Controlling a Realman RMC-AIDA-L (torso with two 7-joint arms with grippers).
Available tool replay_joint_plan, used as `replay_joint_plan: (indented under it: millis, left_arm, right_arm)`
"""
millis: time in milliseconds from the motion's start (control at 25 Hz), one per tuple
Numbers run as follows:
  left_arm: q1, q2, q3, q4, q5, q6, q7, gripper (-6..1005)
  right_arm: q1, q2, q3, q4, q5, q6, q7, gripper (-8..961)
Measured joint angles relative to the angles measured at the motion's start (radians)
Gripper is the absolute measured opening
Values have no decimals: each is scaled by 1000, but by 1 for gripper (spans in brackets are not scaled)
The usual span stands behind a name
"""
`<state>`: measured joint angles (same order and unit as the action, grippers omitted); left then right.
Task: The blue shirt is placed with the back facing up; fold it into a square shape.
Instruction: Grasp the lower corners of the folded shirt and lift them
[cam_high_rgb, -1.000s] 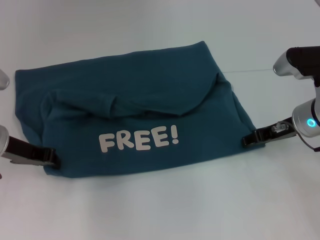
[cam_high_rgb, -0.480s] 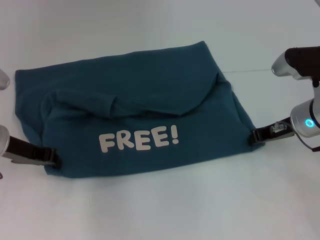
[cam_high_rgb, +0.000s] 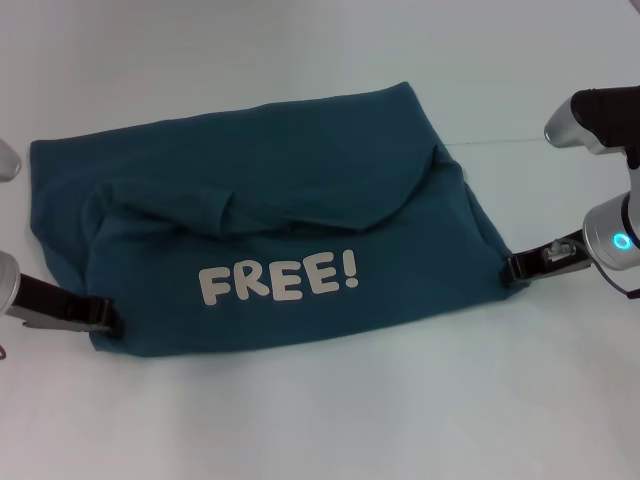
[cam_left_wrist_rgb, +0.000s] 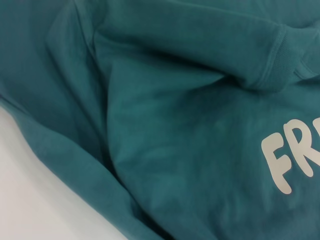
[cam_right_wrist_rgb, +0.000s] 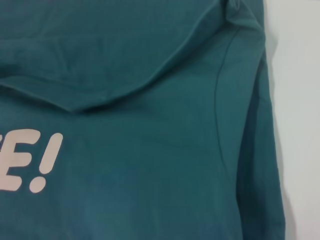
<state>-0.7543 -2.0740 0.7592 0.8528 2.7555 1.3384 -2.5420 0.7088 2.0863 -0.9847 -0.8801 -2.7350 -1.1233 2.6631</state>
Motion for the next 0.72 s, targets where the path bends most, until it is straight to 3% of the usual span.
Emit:
replay_joint_plan:
  millis: [560, 720]
  left_arm:
    - [1, -1, 0, 0, 4, -2, 2, 67]
    - [1, -3, 0, 0, 5, -3, 3, 67]
  right_arm:
    - [0, 2, 0, -58, -52, -58, 35, 176]
    - [5, 4, -10, -64, -105, -69, 62, 446]
